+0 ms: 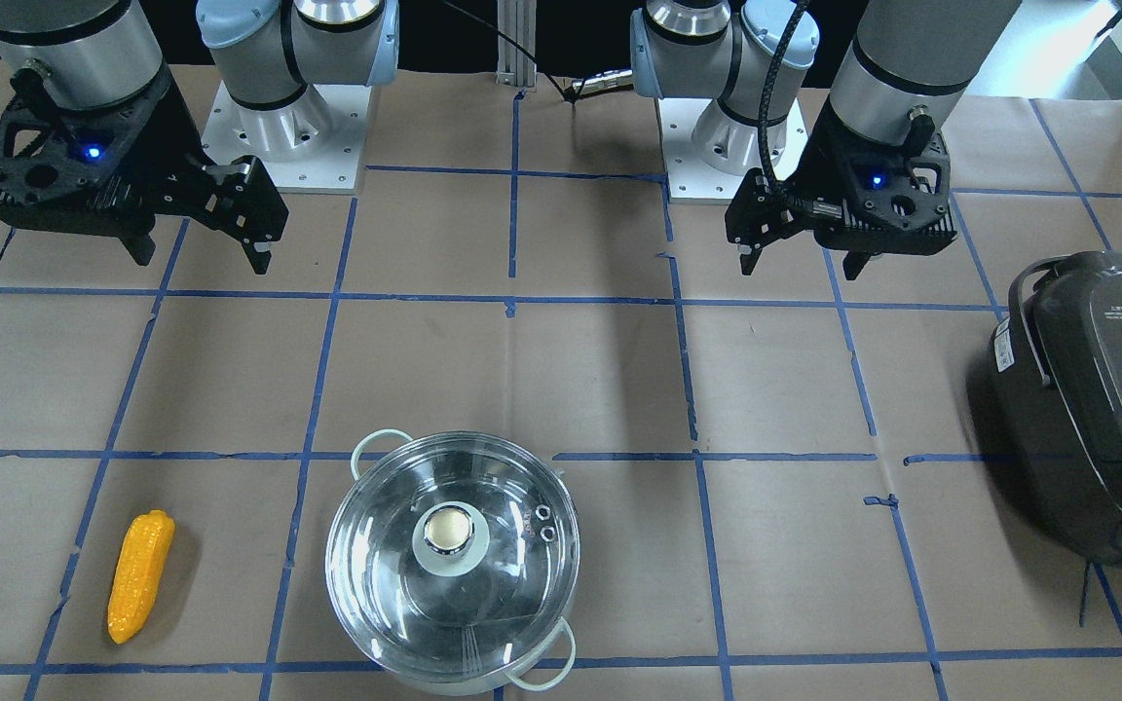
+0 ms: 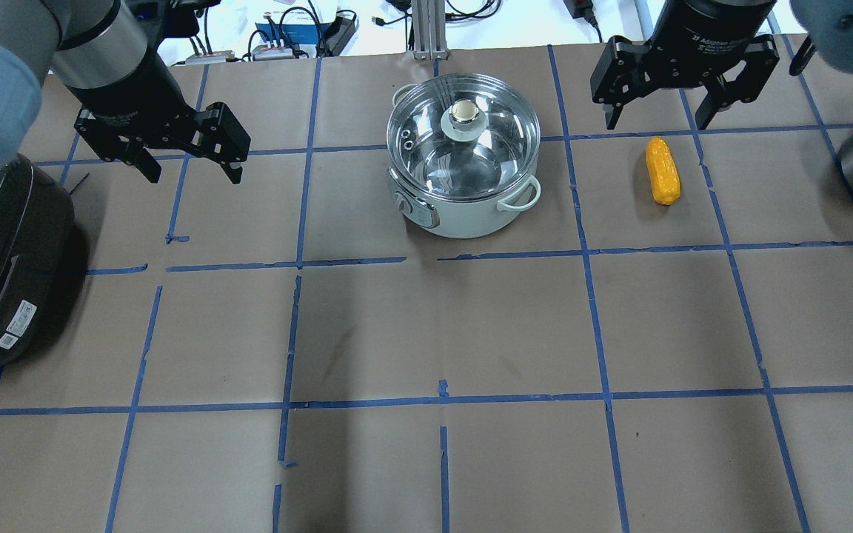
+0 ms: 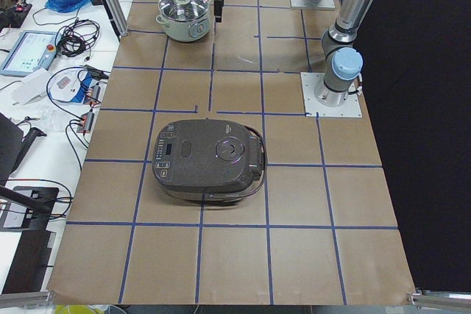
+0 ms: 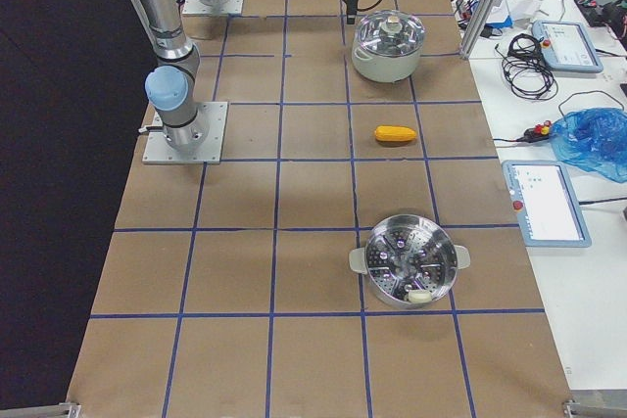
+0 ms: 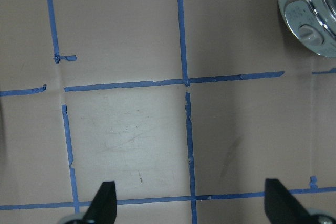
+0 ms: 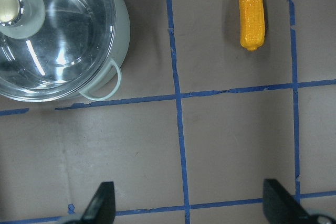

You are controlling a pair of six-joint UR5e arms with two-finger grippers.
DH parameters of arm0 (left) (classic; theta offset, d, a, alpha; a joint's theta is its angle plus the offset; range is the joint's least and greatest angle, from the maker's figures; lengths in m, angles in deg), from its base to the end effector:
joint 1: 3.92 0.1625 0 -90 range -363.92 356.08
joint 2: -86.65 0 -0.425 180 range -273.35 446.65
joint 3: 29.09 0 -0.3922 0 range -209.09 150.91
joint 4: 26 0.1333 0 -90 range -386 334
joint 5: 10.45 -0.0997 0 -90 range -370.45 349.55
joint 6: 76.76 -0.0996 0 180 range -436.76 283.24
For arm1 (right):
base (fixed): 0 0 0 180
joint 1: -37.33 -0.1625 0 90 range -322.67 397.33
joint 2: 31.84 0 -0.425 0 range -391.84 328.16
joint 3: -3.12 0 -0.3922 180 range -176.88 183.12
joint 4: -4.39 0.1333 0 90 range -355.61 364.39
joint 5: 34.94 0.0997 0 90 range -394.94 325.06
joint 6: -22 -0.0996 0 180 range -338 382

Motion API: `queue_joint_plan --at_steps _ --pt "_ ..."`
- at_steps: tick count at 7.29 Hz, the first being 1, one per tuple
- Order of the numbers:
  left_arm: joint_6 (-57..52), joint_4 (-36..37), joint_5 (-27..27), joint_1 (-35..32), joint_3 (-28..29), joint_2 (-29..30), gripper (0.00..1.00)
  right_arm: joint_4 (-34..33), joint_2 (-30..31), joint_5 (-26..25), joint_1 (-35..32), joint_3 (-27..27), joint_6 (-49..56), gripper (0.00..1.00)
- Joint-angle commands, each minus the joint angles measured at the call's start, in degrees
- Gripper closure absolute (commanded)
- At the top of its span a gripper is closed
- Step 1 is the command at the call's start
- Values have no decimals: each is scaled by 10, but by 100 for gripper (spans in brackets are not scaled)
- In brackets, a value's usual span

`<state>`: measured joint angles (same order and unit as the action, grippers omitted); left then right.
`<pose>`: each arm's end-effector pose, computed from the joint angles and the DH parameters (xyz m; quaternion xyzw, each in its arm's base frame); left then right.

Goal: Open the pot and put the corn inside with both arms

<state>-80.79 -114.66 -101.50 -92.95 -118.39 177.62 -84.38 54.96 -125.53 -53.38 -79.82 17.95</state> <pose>-0.1230 -0.5031 0.4879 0.0266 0.9996 -0.0089 0.0096 0.1387 -0.5175 0.5183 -0.0293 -0.9993 0.0231 0.0042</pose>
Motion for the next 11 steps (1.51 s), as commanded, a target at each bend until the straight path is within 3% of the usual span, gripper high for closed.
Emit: queue_joint_plan --at_steps 1,5,7,8,10,11 --pt "0 3 1 0 -4 0 0 -3 9 1 0 -16 8 0" --pt "2 6 0 0 -8 3 0 -24 -6 1 17 9 21 0" --pt "21 -10 3 1 39 43 0 -71 -66 2 72 10 88 0" --pt "33 -9 10 -19 108 100 0 -114 -140 0 78 39 97 1" --pt "119 -37 5 -100 293 225 0 -119 -270 1 118 130 111 2" --pt "138 -32 4 -136 351 282 0 -159 -313 1 120 125 125 5"
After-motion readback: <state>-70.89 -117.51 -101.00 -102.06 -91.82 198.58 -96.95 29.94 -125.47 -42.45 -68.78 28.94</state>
